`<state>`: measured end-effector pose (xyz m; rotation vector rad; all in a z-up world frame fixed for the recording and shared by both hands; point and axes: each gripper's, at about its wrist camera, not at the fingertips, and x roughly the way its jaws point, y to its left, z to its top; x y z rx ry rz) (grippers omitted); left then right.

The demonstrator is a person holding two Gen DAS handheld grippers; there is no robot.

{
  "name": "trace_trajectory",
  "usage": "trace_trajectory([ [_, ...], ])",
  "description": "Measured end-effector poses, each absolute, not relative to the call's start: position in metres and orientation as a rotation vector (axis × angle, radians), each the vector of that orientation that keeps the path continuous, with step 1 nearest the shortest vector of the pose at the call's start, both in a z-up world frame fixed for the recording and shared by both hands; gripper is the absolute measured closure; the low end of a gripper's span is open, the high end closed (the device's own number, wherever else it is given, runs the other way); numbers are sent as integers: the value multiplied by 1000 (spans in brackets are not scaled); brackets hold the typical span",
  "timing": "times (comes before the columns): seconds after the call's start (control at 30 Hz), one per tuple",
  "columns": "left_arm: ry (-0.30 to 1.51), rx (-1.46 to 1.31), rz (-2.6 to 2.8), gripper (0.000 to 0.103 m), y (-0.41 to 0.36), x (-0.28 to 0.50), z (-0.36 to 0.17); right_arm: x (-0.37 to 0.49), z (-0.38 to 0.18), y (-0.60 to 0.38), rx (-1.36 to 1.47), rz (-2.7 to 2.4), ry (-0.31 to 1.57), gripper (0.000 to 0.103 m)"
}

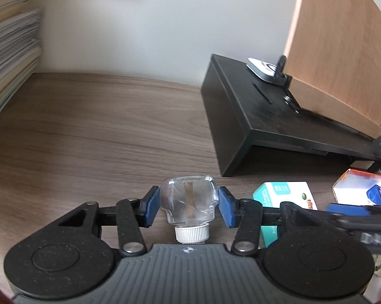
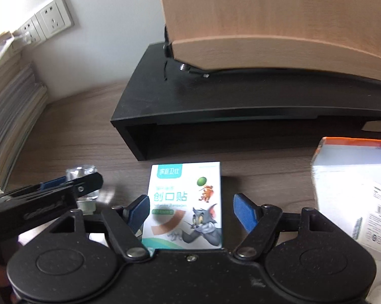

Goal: Organize rigid objects
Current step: 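Grasp the glass bottle with the left gripper while the right gripper grasps the bandage box, then carry the glass bottle with the left gripper while the right gripper carries the bandage box over the box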

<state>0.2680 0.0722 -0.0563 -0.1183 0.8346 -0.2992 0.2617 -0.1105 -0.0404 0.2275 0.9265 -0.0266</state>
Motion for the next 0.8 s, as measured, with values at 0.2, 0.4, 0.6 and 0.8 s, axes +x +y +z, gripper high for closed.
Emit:
trace_trajectory([
  [0.2,828,-123,-268,53,80,262,-53,275,-53,-94,173,-43,967,17],
  [0.4,800,-122,-243,53,80,248,-44,260,-42,-94,134,-46,897,19],
  [0.6,762,-129,-231,54,70,229,-31,237,-21,-110,138,-30,832,19],
  [0.8,714,-123,-217,54,54,204,-12,206,0,-128,147,-8,773,19],
])
